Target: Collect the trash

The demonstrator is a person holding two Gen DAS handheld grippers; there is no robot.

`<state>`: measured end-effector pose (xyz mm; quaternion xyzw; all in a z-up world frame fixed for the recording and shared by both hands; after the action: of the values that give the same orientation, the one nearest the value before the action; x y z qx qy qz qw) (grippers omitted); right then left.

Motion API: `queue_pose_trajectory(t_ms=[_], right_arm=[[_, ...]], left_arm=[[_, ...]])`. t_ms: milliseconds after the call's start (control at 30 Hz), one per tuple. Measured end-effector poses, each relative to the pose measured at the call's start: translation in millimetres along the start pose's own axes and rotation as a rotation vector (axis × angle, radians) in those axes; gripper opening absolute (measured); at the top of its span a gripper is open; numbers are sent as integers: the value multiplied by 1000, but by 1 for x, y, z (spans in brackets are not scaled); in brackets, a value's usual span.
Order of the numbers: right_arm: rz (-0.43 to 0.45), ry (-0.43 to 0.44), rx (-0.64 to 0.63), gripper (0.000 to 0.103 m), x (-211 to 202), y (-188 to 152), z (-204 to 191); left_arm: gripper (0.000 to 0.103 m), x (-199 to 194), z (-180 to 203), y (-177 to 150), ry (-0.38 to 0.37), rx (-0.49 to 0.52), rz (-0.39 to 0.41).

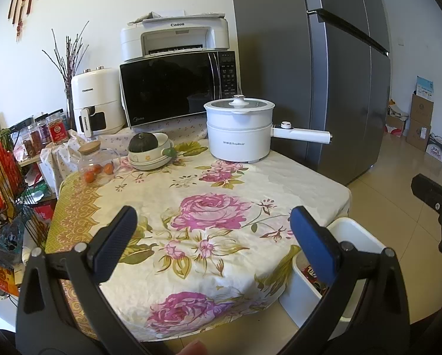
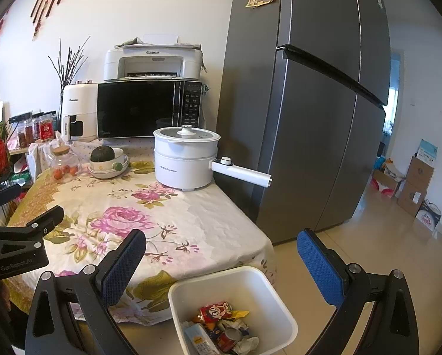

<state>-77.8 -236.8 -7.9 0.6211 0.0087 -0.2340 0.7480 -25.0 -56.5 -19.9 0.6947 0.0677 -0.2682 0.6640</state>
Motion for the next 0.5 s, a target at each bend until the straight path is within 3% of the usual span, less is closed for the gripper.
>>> queue_pose_trajectory(t_ms=[500], right_arm=[[-3,-8,0,103,1,-1,-1]], left_arm=[[103,5,-1,-2,-17,-7,-25]])
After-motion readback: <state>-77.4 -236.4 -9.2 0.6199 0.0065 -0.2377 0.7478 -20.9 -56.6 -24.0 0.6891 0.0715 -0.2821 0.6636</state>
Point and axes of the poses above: each gripper's, at about its wrist camera, not at the fingertips, and x roughly the way its jaws point, z to its right, y to its top, the point moved 4 cm from there along x, roughly the way its jaws point, and after that the axes turned 13 degrees about -y, right-handed, at the moved point
